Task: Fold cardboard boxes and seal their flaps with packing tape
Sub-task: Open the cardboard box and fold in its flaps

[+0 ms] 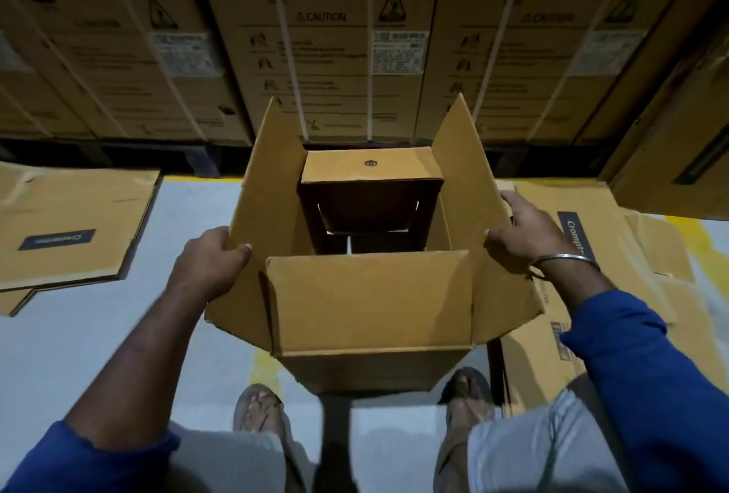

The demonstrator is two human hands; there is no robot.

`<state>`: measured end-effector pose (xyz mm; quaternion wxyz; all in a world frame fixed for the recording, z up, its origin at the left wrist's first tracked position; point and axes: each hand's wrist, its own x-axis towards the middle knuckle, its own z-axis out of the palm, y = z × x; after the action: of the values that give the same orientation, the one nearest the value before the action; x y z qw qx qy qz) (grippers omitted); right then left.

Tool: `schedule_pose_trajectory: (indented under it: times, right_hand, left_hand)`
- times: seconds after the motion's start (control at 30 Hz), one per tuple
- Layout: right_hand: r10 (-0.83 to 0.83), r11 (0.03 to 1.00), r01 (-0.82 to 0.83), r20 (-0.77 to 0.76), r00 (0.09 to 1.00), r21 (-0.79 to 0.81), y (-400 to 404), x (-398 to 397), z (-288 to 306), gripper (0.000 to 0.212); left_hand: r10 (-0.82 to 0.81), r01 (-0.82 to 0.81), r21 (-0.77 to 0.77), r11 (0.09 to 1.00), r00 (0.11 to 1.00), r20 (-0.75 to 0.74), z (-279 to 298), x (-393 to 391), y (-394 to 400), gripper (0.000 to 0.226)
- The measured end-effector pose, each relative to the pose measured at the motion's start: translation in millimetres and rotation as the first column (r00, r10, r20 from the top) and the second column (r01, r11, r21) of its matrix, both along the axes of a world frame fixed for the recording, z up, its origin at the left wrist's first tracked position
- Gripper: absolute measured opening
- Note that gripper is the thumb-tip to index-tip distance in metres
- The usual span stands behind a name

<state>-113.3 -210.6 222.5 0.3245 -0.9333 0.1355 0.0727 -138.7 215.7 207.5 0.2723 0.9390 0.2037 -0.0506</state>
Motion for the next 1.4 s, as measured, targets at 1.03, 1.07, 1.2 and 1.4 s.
schedule_pose_trajectory:
  times: [1.03, 1.07, 1.2, 1.4]
  right_hand:
    - [0.607, 0.592, -0.703, -0.356, 0.711, -0.394, 114, -62, -116, 0.083]
    - [0.599, 0.601, -0.698, -0.360, 0.715, -0.388, 114, -62, -122, 0.083]
    - [0.579, 0.666, -0.662, -0.322, 0.749, -0.344, 122, -57, -123, 0.081]
    - [0.555, 0.744, -0.568, -0.149, 0.819, -0.353, 149, 10, -104, 0.082]
  left_hand:
    - [-0.369, 0.271, 0.579, 0.769, 0.928, 0.056, -7, -21, -39, 0.080]
    - [-0.361, 0.271, 0.559, 0.784, 0.931, 0.054, -7, -20, -38, 0.080]
    - [-0.346, 0.268, 0.545, 0.794, 0.937, 0.044, -8, -16, -36, 0.085]
    - [-0.373, 0.320, 0.560, 0.765, 0.927, -0.020, -6, -14, -43, 0.087]
